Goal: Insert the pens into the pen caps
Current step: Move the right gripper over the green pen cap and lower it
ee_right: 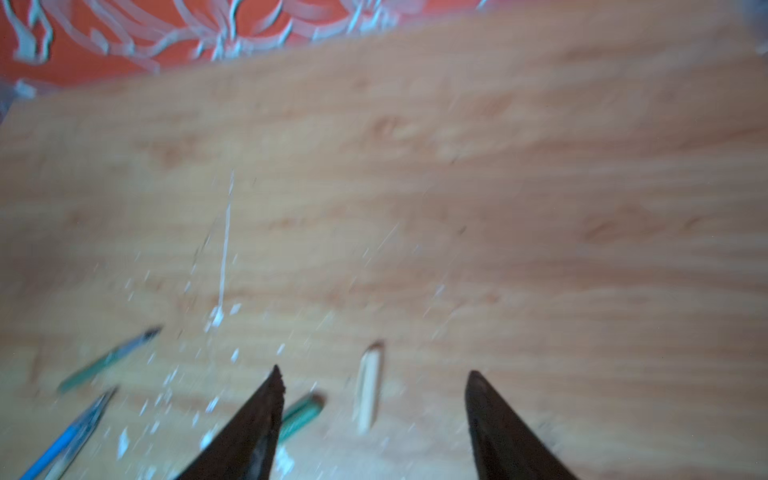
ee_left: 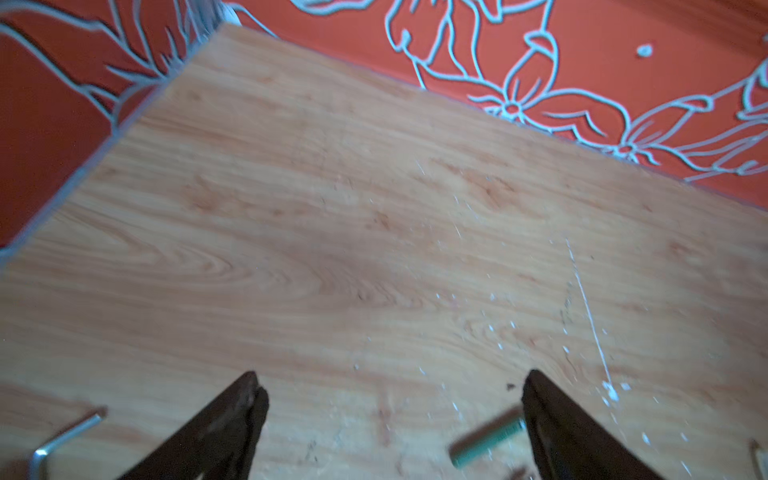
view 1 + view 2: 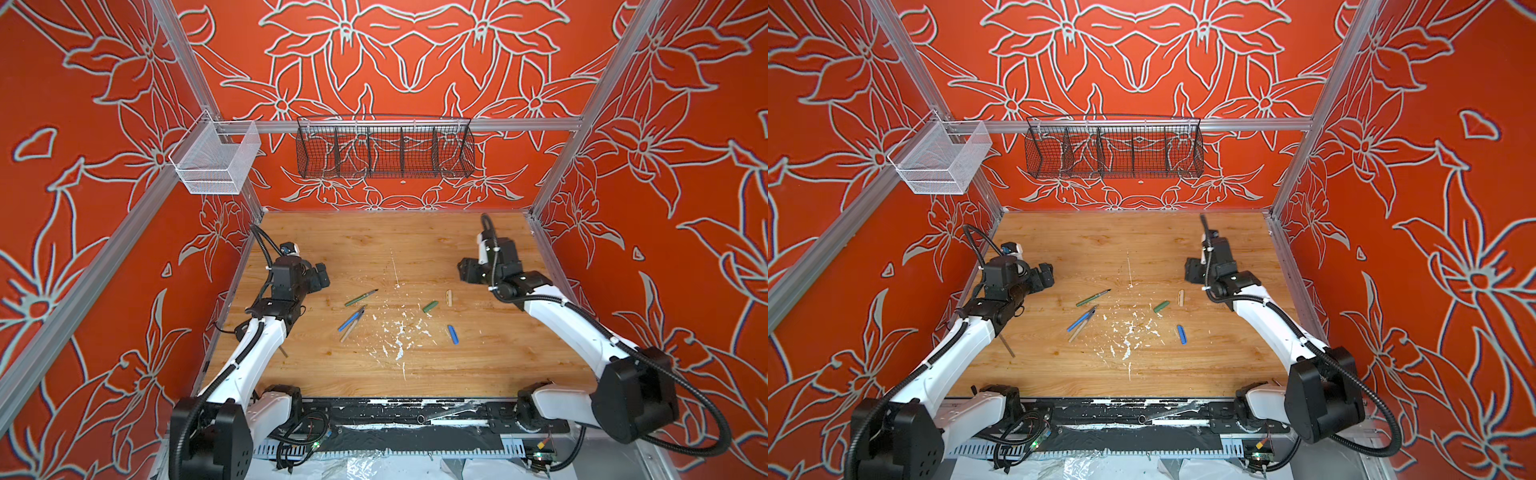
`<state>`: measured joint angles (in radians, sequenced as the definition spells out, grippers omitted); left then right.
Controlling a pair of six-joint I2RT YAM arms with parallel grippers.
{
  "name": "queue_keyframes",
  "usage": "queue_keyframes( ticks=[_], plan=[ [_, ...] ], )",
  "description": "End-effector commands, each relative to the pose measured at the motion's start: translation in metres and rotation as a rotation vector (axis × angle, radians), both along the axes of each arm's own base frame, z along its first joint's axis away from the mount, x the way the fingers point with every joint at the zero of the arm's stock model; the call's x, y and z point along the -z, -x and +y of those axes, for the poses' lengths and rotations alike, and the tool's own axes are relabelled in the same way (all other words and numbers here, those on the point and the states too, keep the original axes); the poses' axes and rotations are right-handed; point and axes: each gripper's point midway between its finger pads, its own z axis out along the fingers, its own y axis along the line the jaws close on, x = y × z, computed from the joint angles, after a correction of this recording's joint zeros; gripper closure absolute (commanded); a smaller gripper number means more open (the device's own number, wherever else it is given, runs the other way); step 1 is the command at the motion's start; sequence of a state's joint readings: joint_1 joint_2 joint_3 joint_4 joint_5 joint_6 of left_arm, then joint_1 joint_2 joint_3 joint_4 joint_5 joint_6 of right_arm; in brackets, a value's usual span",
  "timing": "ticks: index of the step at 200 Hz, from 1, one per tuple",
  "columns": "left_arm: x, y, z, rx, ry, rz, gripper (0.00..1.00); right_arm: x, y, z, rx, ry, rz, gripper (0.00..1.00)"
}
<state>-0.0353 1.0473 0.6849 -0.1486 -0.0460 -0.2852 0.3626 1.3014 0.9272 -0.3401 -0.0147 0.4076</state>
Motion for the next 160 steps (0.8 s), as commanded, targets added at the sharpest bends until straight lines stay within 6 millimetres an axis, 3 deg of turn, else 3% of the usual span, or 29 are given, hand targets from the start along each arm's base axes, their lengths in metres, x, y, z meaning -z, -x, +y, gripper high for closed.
queue_keyframes(
  ticks=[1, 31, 70, 160],
  plan=[
    [0.007, 0.032, -0.028, 0.086, 0.134, 0.065, 0.03, 0.036, 0.050, 0.025, 0.011, -0.080, 0.247, 0.34],
    [0.001, 0.049, -0.038, 0.126, 0.179, 0.037, 0.03, 0.055, 0.062, 0.052, -0.022, -0.049, 0.293, 0.36],
    [-0.003, 0.053, -0.047, 0.160, 0.220, 0.044, 0.03, 0.093, 0.070, 0.079, -0.059, -0.072, 0.396, 0.36],
    [0.009, 0.047, -0.051, 0.165, 0.225, 0.135, 0.03, 0.124, 0.050, 0.091, -0.084, -0.036, 0.419, 0.35]
  ],
)
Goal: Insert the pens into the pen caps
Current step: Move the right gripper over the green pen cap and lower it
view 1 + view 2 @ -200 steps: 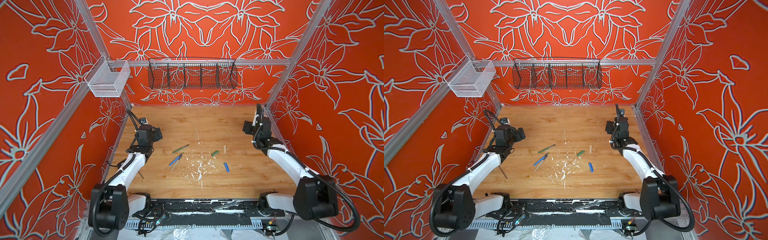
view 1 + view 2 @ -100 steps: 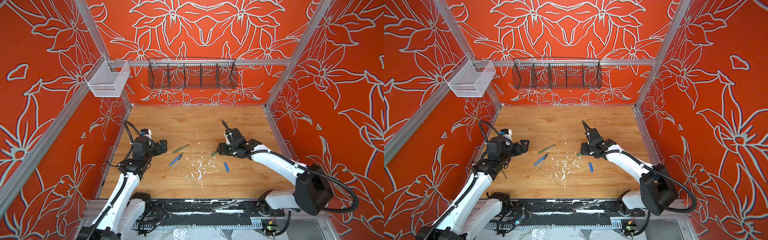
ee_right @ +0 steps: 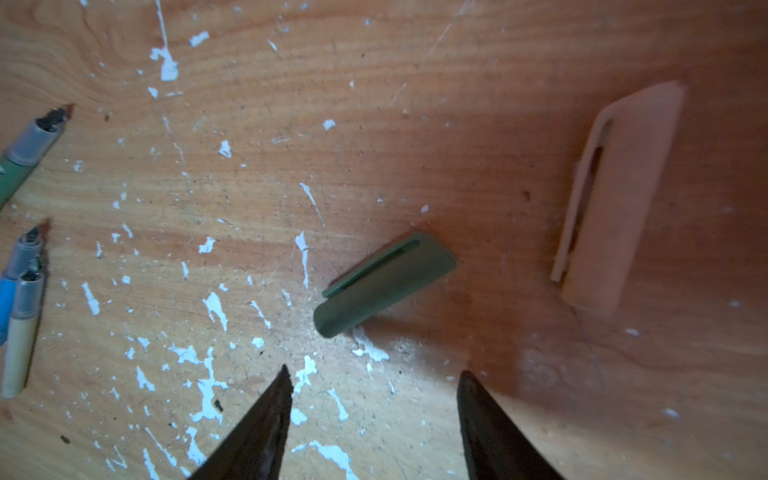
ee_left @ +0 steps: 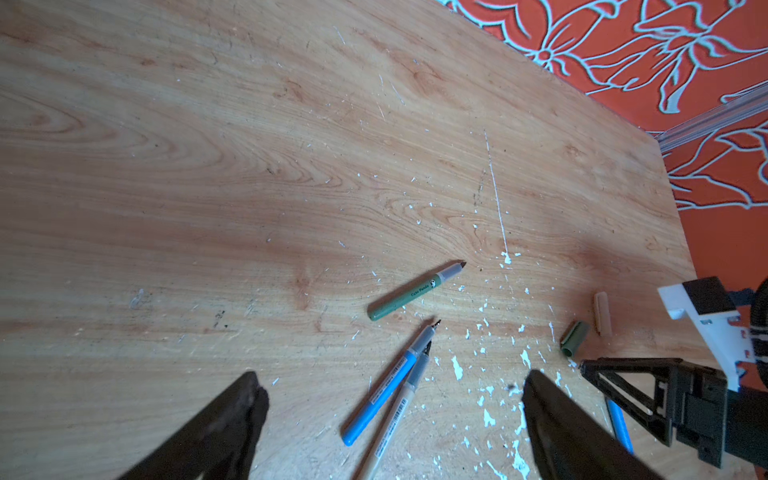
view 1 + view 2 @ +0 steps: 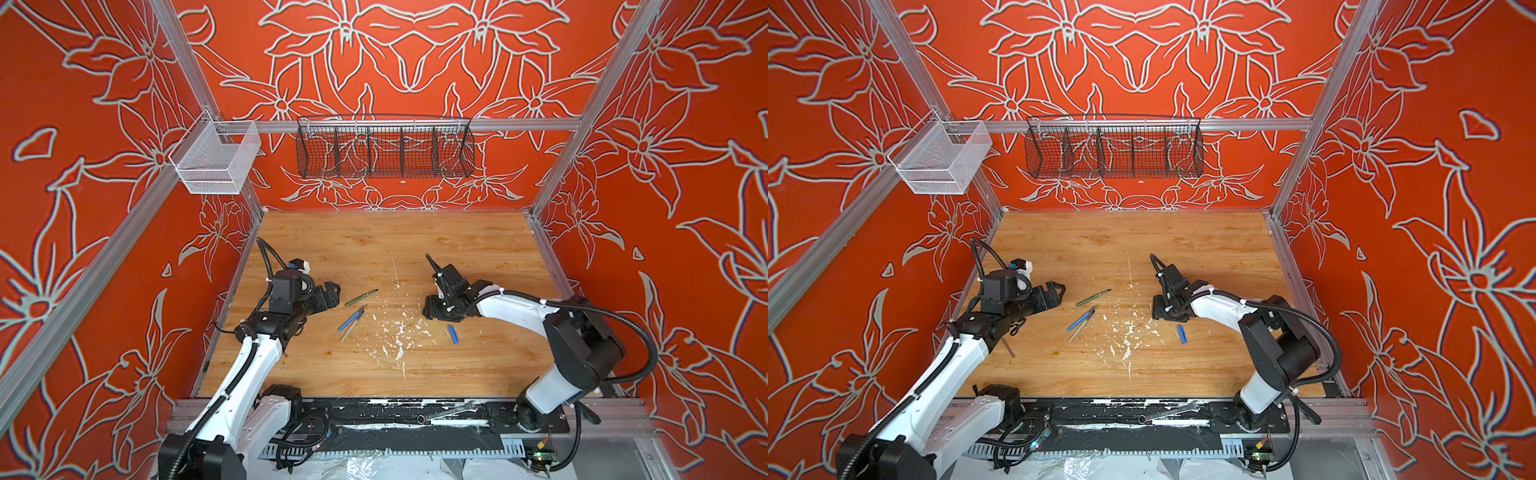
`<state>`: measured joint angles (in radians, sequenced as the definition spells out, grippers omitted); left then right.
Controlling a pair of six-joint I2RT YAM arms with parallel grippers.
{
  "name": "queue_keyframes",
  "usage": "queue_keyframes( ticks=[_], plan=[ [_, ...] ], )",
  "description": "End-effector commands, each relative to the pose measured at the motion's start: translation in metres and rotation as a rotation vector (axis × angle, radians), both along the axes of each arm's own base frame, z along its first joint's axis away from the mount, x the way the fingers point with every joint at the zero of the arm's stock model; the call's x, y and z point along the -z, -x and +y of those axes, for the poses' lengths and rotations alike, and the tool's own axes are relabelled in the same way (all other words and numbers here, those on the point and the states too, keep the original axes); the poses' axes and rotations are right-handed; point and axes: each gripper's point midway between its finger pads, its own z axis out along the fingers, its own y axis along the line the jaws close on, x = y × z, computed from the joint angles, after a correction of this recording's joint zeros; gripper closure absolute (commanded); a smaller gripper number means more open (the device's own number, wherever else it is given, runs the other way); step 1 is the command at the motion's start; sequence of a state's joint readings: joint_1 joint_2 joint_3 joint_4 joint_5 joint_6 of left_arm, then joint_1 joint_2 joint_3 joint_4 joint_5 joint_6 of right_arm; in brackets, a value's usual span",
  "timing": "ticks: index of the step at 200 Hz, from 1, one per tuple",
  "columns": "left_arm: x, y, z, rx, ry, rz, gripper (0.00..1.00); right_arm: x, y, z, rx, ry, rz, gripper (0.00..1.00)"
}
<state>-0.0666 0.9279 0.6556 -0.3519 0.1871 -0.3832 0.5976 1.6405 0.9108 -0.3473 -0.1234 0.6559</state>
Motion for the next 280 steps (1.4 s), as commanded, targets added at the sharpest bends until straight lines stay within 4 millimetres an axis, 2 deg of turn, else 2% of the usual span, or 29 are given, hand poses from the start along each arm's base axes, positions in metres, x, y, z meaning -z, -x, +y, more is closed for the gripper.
queue_keyframes(
  ticks=[1, 33, 73, 106, 160, 189, 207, 220, 262, 280],
  plan=[
    [-0.006, 0.000, -0.003, 0.009, 0.012, 0.003, 0.03, 0.000, -0.011, 0.005, 0.002, -0.001, -0.012, 0.35],
    [-0.005, 0.000, -0.003, 0.007, 0.010, -0.001, 0.03, 0.002, -0.022, 0.011, -0.021, -0.015, -0.028, 0.35],
    [-0.004, 0.002, -0.002, 0.005, 0.006, 0.004, 0.03, -0.003, -0.034, 0.032, -0.081, -0.062, -0.036, 0.36],
    [-0.004, 0.002, -0.003, 0.006, 0.009, -0.002, 0.03, -0.006, -0.037, 0.034, -0.150, -0.030, -0.044, 0.37],
    [-0.005, 0.003, -0.005, 0.015, 0.013, -0.008, 0.03, -0.015, -0.041, 0.029, -0.256, 0.070, -0.032, 0.44],
    [-0.005, 0.004, -0.005, 0.015, 0.011, -0.008, 0.03, -0.020, -0.046, 0.010, -0.247, 0.180, -0.024, 0.46],
    [-0.006, 0.005, -0.013, 0.065, 0.017, -0.026, 0.03, -0.022, -0.045, 0.004, -0.240, 0.168, 0.013, 0.48],
    [-0.005, 0.005, -0.018, 0.086, 0.022, -0.030, 0.03, -0.020, -0.044, 0.003, -0.248, 0.153, 0.036, 0.50],
    [0.000, 0.005, -0.018, 0.082, -0.001, 0.006, 0.03, -0.007, -0.038, 0.010, -0.307, 0.130, 0.075, 0.60],
    [0.001, 0.004, -0.022, 0.096, 0.002, 0.007, 0.03, -0.003, -0.038, 0.012, -0.310, 0.122, 0.083, 0.60]
  ],
)
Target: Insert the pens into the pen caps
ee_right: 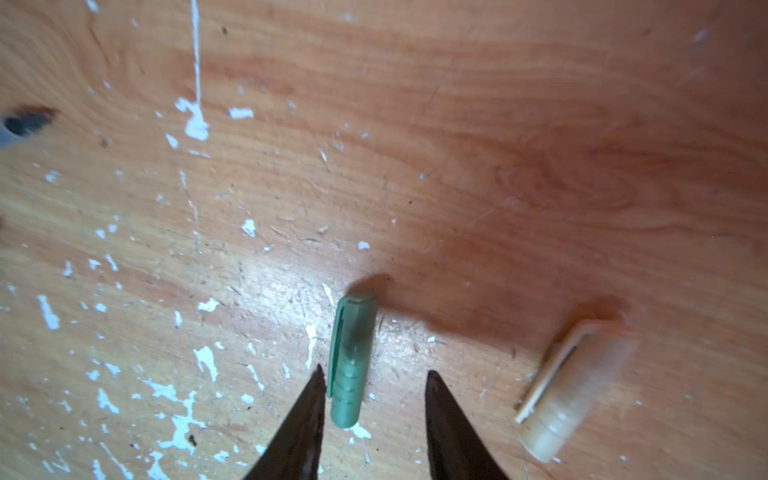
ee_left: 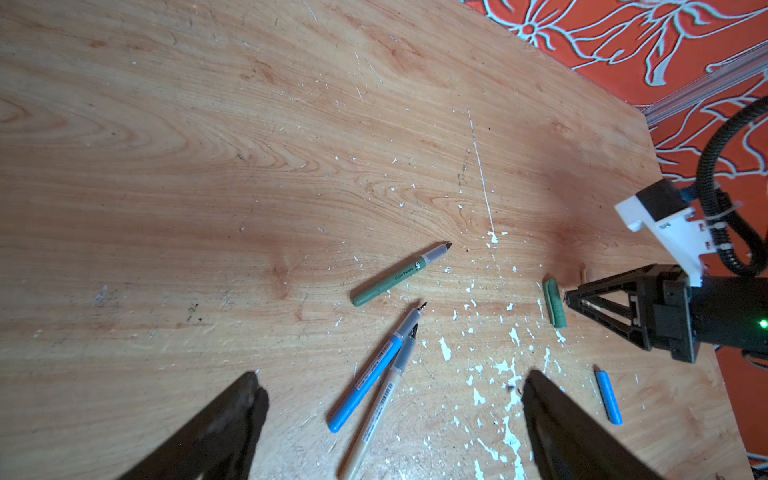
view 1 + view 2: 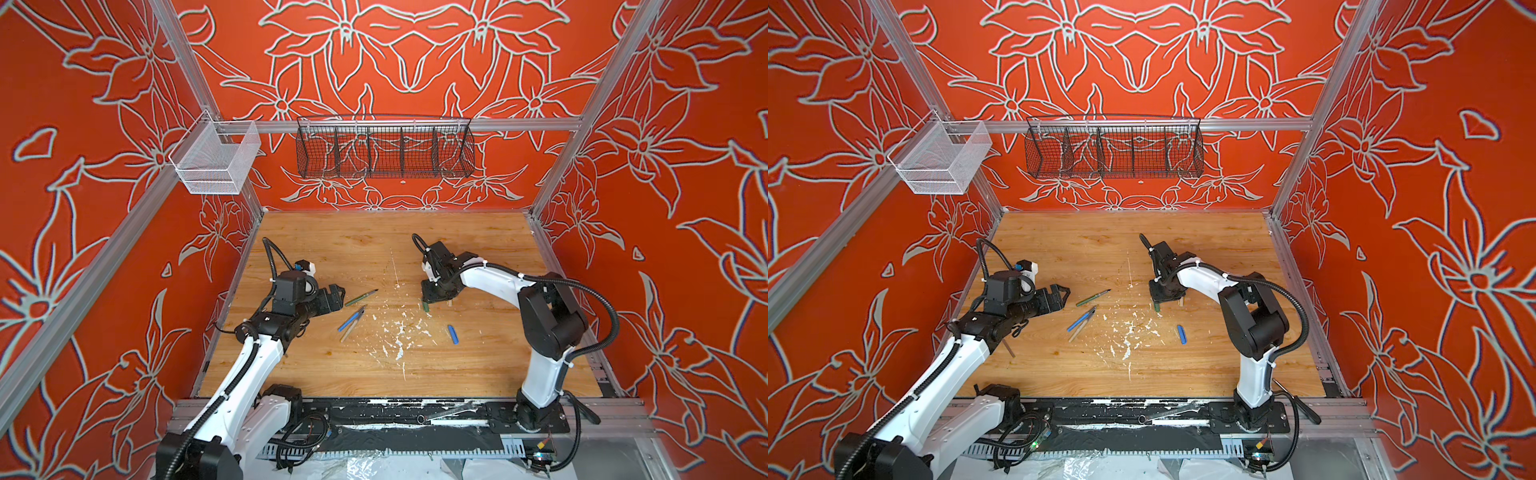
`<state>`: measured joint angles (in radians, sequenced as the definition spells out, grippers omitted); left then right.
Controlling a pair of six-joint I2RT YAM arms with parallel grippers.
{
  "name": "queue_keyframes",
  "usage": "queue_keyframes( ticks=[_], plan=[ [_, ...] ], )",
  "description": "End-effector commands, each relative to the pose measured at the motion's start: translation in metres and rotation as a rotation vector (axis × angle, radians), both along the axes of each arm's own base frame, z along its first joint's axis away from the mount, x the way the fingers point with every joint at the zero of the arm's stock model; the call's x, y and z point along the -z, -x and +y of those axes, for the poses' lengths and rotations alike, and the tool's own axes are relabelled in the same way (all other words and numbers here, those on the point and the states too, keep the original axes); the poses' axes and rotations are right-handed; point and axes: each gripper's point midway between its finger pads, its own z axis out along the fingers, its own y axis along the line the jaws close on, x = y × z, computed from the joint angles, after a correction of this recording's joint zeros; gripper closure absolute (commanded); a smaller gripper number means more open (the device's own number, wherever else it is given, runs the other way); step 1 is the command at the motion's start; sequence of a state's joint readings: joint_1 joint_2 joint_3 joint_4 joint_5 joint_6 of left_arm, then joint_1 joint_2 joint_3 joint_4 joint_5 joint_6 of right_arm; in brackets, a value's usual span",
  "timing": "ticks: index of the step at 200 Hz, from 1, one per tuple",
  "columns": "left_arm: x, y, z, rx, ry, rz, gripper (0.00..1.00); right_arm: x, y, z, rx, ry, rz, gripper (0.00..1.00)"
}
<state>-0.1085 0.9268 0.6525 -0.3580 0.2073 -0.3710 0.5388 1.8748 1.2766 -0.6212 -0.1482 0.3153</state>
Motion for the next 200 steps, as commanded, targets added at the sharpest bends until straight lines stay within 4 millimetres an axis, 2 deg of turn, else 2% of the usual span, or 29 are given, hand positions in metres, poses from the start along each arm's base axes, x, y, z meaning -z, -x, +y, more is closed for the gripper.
queue_keyframes(
  ticks=[1, 45, 187, 190, 200],
  plan=[
    [-0.001, 0.000, -0.006, 0.031, -0.001, 0.001, 0.03, 0.005, 0.007, 0.004, -0.036, -0.007, 0.041, 0.60],
    [0.004, -0.001, -0.005, 0.023, -0.020, 0.035, 0.03, 0.001, 0.002, 0.009, -0.023, -0.046, 0.015, 0.68],
    [0.004, -0.001, -0.012, 0.054, -0.021, 0.038, 0.03, 0.015, 0.008, 0.011, 0.007, -0.090, 0.056, 0.81],
    [0.011, -0.002, -0.013, 0.057, -0.025, 0.065, 0.03, 0.016, 0.008, 0.011, 0.009, -0.088, 0.058, 0.81],
    [0.013, -0.001, -0.015, 0.064, -0.024, 0.070, 0.03, 0.017, 0.008, 0.008, 0.016, -0.077, 0.062, 0.81]
  ],
)
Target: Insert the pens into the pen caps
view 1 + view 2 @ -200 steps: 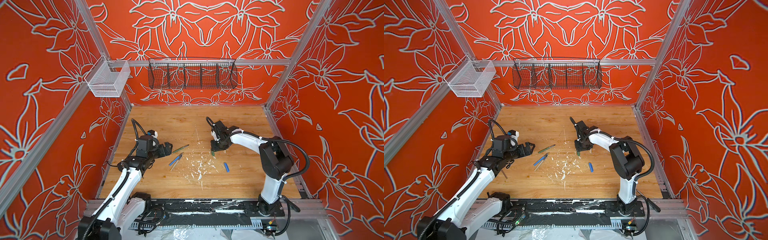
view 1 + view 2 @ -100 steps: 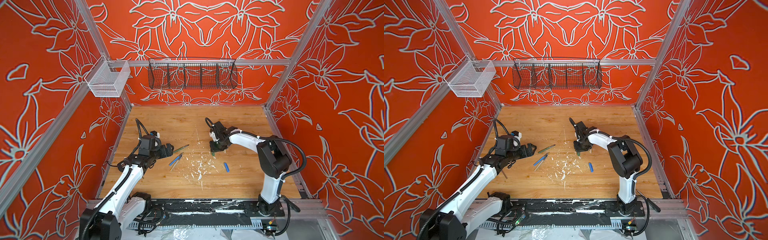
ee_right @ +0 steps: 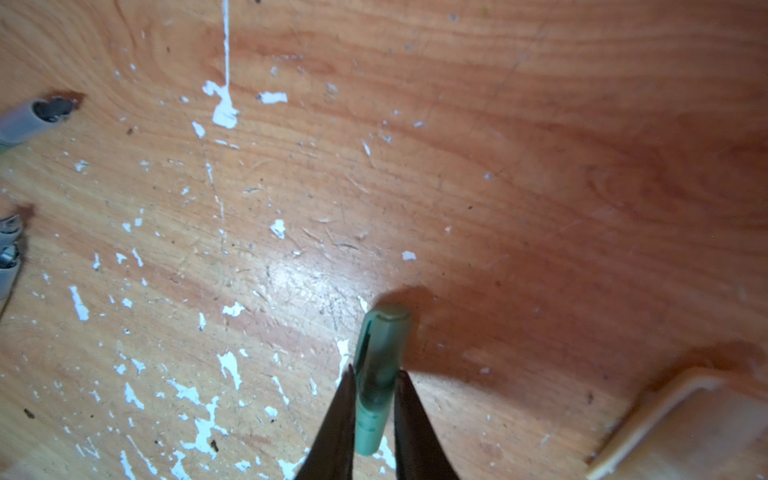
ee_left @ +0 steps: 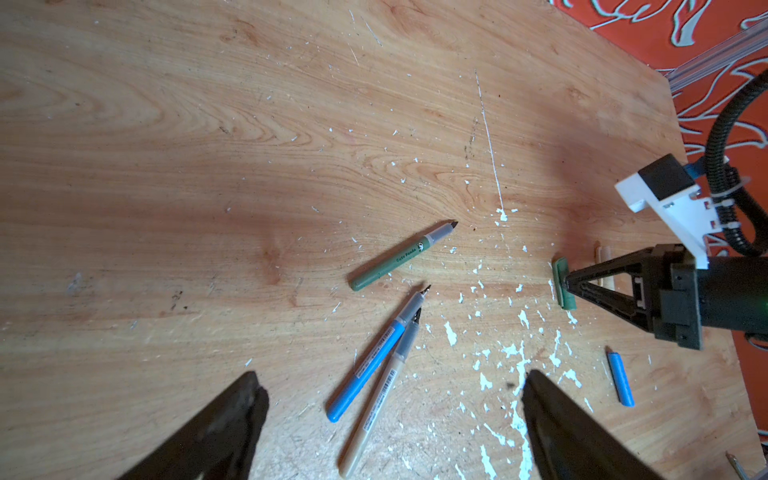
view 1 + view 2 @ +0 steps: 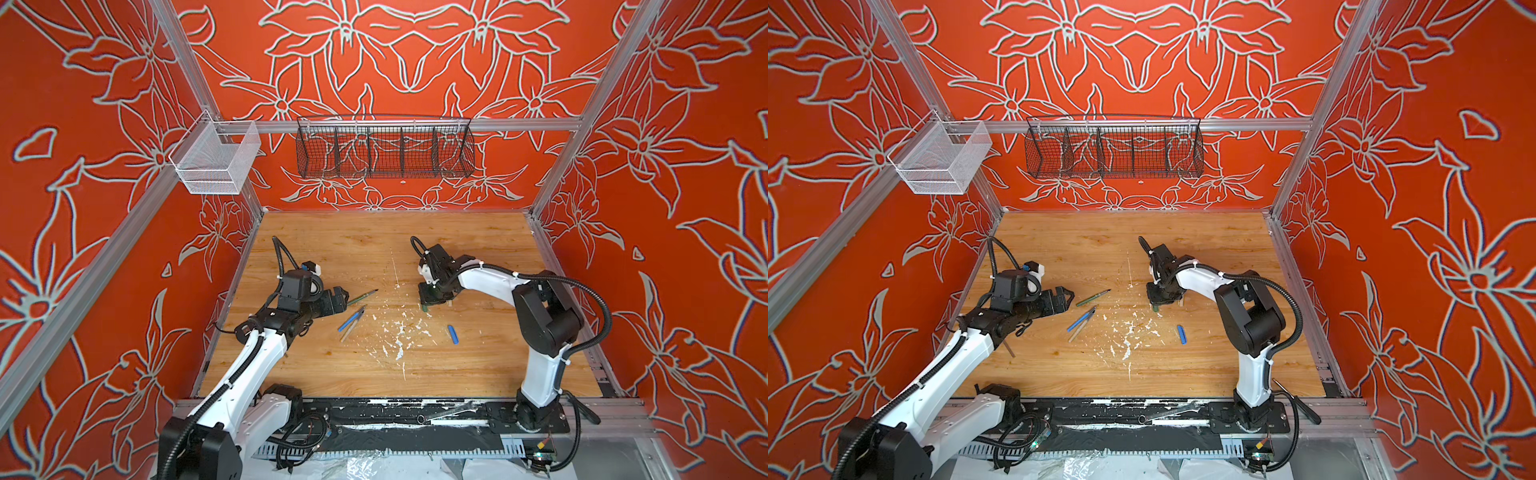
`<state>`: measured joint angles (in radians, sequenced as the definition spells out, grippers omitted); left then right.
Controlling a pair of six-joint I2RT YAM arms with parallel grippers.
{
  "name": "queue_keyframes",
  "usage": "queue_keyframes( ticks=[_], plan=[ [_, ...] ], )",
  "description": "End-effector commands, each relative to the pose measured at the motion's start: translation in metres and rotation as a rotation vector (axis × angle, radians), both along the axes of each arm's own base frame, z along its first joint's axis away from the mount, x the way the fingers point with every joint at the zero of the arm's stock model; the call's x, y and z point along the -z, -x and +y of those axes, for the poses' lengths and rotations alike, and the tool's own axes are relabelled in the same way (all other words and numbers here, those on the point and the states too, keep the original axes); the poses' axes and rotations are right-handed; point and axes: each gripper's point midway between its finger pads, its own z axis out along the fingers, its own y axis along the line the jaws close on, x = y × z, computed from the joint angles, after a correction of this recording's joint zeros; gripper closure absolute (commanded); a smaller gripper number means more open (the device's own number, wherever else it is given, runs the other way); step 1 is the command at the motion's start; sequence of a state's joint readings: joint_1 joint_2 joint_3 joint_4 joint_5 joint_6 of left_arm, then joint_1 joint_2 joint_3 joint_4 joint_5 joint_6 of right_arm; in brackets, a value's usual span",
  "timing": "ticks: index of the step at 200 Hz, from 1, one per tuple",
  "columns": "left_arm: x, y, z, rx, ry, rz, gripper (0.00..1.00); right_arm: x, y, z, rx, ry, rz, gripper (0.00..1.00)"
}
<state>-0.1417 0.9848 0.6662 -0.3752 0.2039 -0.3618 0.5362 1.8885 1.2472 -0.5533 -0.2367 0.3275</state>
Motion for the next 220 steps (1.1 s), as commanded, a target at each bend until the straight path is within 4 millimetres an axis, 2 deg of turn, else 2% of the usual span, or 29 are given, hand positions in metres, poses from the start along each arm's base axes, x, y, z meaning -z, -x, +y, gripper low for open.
queue_keyframes(
  ticks=[1, 133, 168, 220],
  plan=[
    [0.000, -0.002, -0.005, 0.027, -0.008, 0.012, 0.03, 0.010, 0.005, -0.006, 0.025, 0.012, 0.038, 0.81],
    [0.014, -0.006, -0.019, 0.083, -0.038, 0.075, 0.03, 0.020, 0.007, -0.014, 0.039, 0.046, 0.056, 0.81],
    [0.020, -0.009, -0.023, 0.105, -0.051, 0.111, 0.03, 0.010, 0.004, -0.012, 0.040, 0.029, 0.032, 0.82],
    [0.035, -0.022, -0.025, 0.142, -0.143, 0.191, 0.03, -0.018, -0.001, -0.008, 0.053, -0.025, -0.027, 0.87]
  ],
)
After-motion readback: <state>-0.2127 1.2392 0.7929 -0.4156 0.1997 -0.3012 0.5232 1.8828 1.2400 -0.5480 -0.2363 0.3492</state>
